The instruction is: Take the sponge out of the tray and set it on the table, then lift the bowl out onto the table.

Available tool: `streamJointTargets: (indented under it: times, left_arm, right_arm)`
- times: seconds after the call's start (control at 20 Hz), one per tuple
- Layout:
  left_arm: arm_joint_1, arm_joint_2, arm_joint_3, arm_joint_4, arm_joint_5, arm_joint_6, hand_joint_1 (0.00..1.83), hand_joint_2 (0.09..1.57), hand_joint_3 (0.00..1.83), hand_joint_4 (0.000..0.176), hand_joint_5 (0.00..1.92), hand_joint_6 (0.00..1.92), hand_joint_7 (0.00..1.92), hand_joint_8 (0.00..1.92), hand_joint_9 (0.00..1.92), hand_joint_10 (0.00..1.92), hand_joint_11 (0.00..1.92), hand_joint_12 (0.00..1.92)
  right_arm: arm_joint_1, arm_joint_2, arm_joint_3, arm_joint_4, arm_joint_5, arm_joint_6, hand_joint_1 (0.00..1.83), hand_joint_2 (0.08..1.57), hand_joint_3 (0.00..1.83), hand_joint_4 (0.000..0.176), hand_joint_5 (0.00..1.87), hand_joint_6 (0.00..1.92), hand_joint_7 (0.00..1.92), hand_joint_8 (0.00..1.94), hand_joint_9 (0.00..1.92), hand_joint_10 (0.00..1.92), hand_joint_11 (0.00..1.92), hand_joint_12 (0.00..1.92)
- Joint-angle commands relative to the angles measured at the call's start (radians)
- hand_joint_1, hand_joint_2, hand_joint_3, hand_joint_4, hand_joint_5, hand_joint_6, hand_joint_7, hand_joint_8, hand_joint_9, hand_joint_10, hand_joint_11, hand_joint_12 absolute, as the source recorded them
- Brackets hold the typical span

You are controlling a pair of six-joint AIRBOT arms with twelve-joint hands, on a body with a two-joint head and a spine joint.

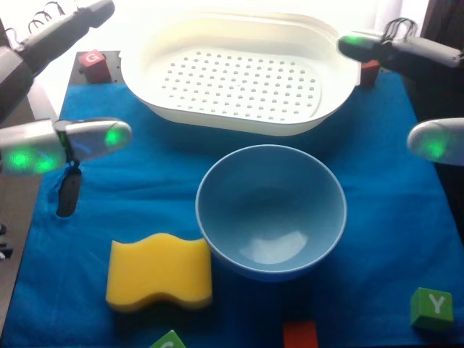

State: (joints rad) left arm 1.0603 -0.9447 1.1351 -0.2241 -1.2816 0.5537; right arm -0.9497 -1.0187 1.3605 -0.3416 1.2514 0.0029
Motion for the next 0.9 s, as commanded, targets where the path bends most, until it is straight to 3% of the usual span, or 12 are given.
streamJointTargets:
  times: [0.0, 0.1, 0.2, 0.25, 0.3, 0.35, 0.4, 0.5, 0.55, 0.65, 0.75, 0.85]
  left_arm:
    - [0.009, 0.007, -0.010, -0.029, -0.189, -0.008, 0.66, 0.94, 0.00, 0.120, 0.13, 0.01, 0.07, 0.01, 0.05, 0.01, 0.07, 0.07]
    - [0.054, 0.007, -0.039, -0.061, -0.261, -0.008, 0.58, 0.99, 0.00, 0.127, 0.15, 0.00, 0.10, 0.01, 0.07, 0.00, 0.01, 0.35]
    - [0.102, 0.006, -0.061, -0.105, -0.322, -0.010, 0.48, 1.01, 0.01, 0.133, 0.14, 0.00, 0.08, 0.00, 0.06, 0.00, 0.00, 0.39]
    - [0.132, 0.006, -0.073, -0.136, -0.355, -0.014, 0.35, 1.03, 0.01, 0.119, 0.12, 0.00, 0.08, 0.00, 0.07, 0.00, 0.00, 0.46]
    - [0.148, 0.006, -0.076, -0.149, -0.370, -0.023, 0.26, 1.06, 0.01, 0.121, 0.10, 0.00, 0.07, 0.00, 0.07, 0.00, 0.00, 0.47]
    - [0.162, 0.005, -0.078, -0.164, -0.386, -0.033, 0.16, 1.10, 0.03, 0.103, 0.08, 0.00, 0.06, 0.00, 0.06, 0.00, 0.00, 0.48]
    - [0.173, 0.002, -0.079, -0.176, -0.400, -0.044, 0.09, 1.09, 0.01, 0.132, 0.06, 0.00, 0.06, 0.00, 0.04, 0.00, 0.00, 0.45]
    - [0.182, -0.015, -0.078, -0.185, -0.419, -0.066, 0.17, 1.03, 0.00, 0.111, 0.05, 0.00, 0.05, 0.00, 0.02, 0.00, 0.00, 0.25]
    - [0.183, -0.018, -0.078, -0.185, -0.425, -0.073, 0.20, 1.04, 0.00, 0.086, 0.04, 0.00, 0.02, 0.00, 0.04, 0.01, 0.00, 0.23]
    - [0.182, -0.019, -0.073, -0.176, -0.449, -0.103, 0.17, 1.03, 0.00, 0.089, 0.00, 0.00, 0.00, 0.00, 0.05, 0.01, 0.02, 0.16]
    - [0.138, -0.023, -0.058, -0.134, -0.450, -0.131, 0.07, 1.02, 0.00, 0.065, 0.00, 0.00, 0.01, 0.00, 0.06, 0.01, 0.03, 0.15]
    - [0.074, -0.022, -0.048, -0.070, -0.450, -0.128, 0.13, 1.03, 0.00, 0.000, 0.11, 0.01, 0.07, 0.01, 0.08, 0.00, 0.07, 0.15]
  right_arm:
    - [-0.009, 0.000, -0.002, 0.093, 0.157, 0.007, 0.12, 1.21, 0.01, 0.175, 0.01, 0.00, 0.00, 0.00, 0.00, 0.00, 0.00, 0.00]
    - [-0.072, 0.007, -0.003, 0.189, 0.227, 0.007, 0.08, 1.25, 0.02, 0.146, 0.00, 0.00, 0.02, 0.00, 0.00, 0.00, 0.00, 0.00]
    - [-0.142, 0.010, -0.006, 0.284, 0.286, 0.007, 0.04, 1.29, 0.01, 0.155, 0.03, 0.00, 0.04, 0.00, 0.00, 0.00, 0.00, 0.00]
    - [-0.166, 0.010, -0.008, 0.320, 0.306, 0.007, 0.10, 1.27, 0.00, 0.161, 0.04, 0.01, 0.06, 0.01, 0.01, 0.00, 0.00, 0.00]
    - [-0.171, 0.010, -0.008, 0.332, 0.313, 0.007, 0.15, 1.26, 0.00, 0.166, 0.05, 0.01, 0.06, 0.01, 0.01, 0.00, 0.00, 0.00]
    - [-0.172, 0.010, -0.008, 0.339, 0.316, 0.007, 0.19, 1.25, 0.00, 0.174, 0.05, 0.01, 0.07, 0.01, 0.02, 0.01, 0.00, 0.00]
    - [-0.172, 0.010, -0.008, 0.340, 0.317, 0.007, 0.32, 1.23, 0.00, 0.176, 0.08, 0.01, 0.02, 0.00, 0.00, 0.00, 0.00, 0.00]
    - [-0.172, 0.010, -0.010, 0.319, 0.320, 0.008, 0.53, 1.21, 0.00, 0.176, 0.10, 0.03, 0.00, 0.00, 0.00, 0.00, 0.00, 0.00]
    - [-0.172, 0.010, -0.011, 0.318, 0.327, 0.008, 0.28, 1.15, 0.00, 0.176, 0.02, 0.01, 0.00, 0.00, 0.00, 0.00, 0.00, 0.00]
    - [-0.172, 0.009, -0.012, 0.329, 0.406, 0.014, 0.27, 1.12, 0.00, 0.176, 0.00, 0.00, 0.04, 0.01, 0.04, 0.01, 0.02, 0.01]
    - [-0.172, 0.009, -0.016, 0.347, 0.499, 0.015, 0.47, 0.97, 0.00, 0.159, 0.00, 0.00, 0.11, 0.01, 0.10, 0.01, 0.08, 0.03]
    - [-0.171, 0.015, -0.043, 0.341, 0.511, 0.013, 0.61, 0.90, 0.00, 0.174, 0.04, 0.00, 0.06, 0.00, 0.11, 0.00, 0.10, 0.03]
